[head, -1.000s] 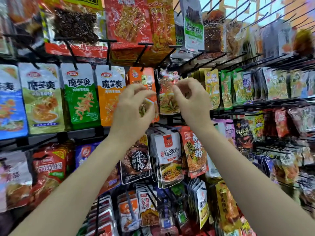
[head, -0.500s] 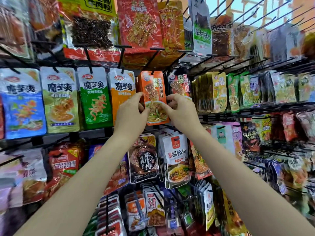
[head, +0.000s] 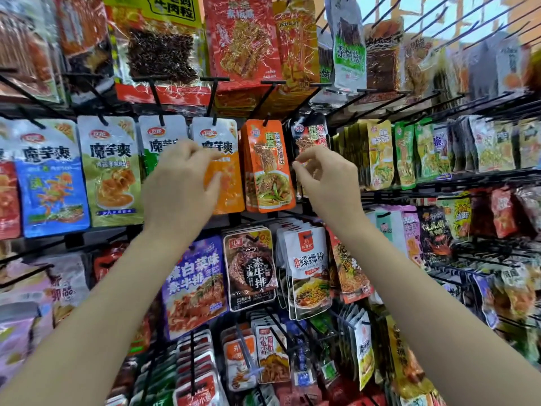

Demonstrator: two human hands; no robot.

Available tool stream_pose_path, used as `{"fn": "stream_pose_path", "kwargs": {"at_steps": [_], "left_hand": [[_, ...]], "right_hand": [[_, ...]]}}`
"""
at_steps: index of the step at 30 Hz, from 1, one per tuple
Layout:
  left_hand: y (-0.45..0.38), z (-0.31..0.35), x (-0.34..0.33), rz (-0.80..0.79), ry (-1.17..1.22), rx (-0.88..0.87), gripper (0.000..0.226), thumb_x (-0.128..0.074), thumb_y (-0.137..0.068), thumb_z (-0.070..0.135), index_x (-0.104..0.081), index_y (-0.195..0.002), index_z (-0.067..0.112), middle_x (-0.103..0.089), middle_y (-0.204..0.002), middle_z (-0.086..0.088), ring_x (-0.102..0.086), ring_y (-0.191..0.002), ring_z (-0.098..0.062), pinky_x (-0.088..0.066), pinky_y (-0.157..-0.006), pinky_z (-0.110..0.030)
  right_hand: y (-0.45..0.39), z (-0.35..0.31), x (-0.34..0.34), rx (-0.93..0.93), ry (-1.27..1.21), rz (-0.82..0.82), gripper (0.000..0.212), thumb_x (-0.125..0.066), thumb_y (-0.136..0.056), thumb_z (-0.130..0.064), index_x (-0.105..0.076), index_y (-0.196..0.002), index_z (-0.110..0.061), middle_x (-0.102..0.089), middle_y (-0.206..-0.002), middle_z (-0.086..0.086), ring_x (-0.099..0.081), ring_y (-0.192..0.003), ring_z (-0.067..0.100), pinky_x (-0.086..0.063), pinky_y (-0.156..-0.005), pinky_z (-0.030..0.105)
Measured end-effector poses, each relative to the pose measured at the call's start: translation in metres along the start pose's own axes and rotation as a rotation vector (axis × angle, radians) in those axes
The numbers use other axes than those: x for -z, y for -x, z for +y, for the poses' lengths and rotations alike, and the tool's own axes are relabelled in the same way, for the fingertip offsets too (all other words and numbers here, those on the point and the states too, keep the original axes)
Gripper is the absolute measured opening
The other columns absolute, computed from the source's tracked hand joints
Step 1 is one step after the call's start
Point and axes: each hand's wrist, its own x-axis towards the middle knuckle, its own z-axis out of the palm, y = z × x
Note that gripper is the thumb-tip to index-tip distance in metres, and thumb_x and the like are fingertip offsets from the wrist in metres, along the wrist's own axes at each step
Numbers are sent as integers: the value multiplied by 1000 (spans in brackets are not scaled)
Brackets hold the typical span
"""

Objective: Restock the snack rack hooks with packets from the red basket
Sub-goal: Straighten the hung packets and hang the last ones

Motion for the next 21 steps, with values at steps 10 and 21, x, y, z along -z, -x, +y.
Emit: {"fn": "stream_pose_path", "kwargs": {"at_steps": [10, 21], "left_hand": [[5, -37, 9, -239, 44, 291, 30, -67, -94, 47, -77, -101, 19, -75, -97, 1, -63, -84, -16, -48, -63, -29], [3, -33, 7, -362, 18, 229, 29, -62, -98, 44, -77, -99, 19, -73, -97, 1, -61, -81, -17, -50, -62, -33]], "right_hand": [[-10, -54, -51, -97, 27, -350, 36, -63, -94, -50, -73, -99, -16, -62, -81, -7, -59, -78, 13, -51, -67, 31], [-11, -71, -59, -155, 263, -353, 39, -57, -97, -52, -63, -89, -14, -63, -78, 2, -60, -75, 24, -50, -62, 34]]}}
